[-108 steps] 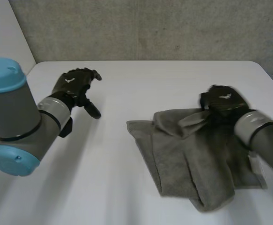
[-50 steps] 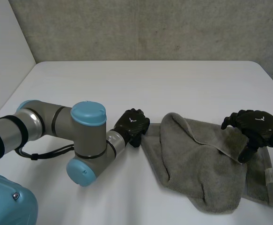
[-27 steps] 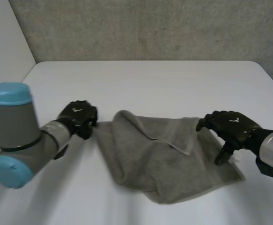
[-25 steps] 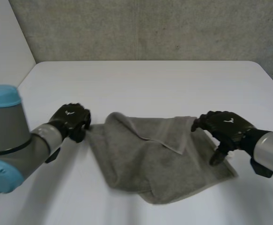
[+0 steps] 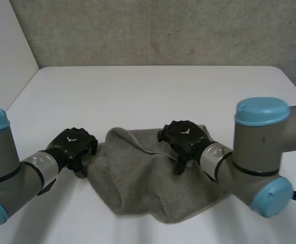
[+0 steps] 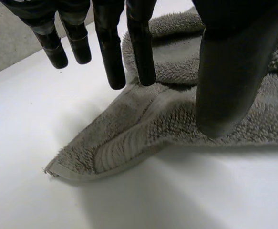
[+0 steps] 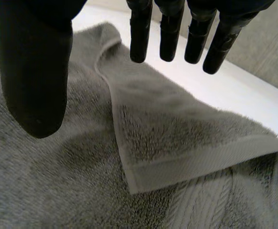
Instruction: Fold the towel.
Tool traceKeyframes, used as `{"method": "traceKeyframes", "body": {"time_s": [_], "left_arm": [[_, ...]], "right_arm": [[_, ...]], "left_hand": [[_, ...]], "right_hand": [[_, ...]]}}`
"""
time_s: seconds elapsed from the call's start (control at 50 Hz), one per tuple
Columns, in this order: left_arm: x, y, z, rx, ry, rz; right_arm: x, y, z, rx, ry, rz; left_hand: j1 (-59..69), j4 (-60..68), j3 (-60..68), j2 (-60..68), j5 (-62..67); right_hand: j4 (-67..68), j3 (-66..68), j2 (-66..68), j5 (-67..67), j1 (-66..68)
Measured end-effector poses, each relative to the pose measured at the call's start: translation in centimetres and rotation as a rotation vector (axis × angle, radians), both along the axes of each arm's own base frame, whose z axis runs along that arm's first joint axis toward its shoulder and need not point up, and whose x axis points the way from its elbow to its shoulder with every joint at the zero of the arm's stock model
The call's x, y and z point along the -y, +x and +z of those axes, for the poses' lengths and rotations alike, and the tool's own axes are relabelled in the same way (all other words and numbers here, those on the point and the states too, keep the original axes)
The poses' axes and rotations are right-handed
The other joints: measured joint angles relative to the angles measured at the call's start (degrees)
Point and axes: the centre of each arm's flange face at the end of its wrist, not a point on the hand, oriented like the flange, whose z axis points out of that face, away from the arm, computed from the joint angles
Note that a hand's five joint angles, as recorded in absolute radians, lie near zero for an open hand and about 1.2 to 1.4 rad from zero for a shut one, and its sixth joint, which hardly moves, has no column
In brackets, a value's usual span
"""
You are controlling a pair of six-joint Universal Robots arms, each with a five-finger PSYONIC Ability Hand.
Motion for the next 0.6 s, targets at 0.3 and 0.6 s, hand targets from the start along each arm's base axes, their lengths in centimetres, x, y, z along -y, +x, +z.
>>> {"method": "traceKeyframes", "body": {"time_s": [0.3,0.6], "left_arm": [[0.1,-0.1,2.3,-0.109,-0.024,0.047],[1.6,-1.9,2.8,-0.175,-0.031,0.033]], "right_arm": [[3.4,0.8,-2.8,-0.039,-0.082,-0.064],[4.4,-6.9,3.4,0.029,-0.132,-0.154]], "left_hand": [[-7.18,0.00,0.00,-7.37,-7.94],[-9.57,0.00,0.00,-10.48,-11.30]], "right_hand": [[0.00,0.00,39.63,41.85,41.15],[0.00,0.00,49.21,53.67,51.37]]}}
